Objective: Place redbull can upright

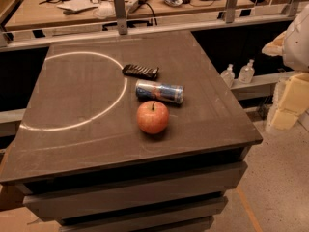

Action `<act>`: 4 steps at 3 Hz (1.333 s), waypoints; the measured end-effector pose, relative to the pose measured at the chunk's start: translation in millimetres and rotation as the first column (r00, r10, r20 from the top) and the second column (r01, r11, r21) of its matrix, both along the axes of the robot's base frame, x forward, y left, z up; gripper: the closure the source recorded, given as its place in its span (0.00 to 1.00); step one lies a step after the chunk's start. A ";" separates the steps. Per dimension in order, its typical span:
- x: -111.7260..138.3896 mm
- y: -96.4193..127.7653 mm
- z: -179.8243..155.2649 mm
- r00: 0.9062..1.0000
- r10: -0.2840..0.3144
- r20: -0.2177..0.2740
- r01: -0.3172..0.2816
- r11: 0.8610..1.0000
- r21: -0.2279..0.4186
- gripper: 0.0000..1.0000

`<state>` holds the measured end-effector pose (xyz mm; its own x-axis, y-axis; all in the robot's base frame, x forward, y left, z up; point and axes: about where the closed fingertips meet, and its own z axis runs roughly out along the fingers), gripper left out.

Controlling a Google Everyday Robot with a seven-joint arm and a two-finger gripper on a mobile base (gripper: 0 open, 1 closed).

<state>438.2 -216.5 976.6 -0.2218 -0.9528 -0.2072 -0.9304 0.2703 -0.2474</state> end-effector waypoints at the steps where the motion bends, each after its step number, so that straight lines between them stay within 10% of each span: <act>1: 2.0 1.7 0.3 1.000 -0.003 0.004 0.003 1.000 0.000 0.00; 4: 81.4 82.4 -46.8 0.997 -0.025 -0.069 0.028 0.999 0.032 0.00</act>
Offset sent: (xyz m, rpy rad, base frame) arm 0.0452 0.0368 -0.0219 0.0028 0.0582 -0.0334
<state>519.6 -134.1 929.7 -0.2615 -0.9393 -0.2222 -0.9373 0.3021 -0.1737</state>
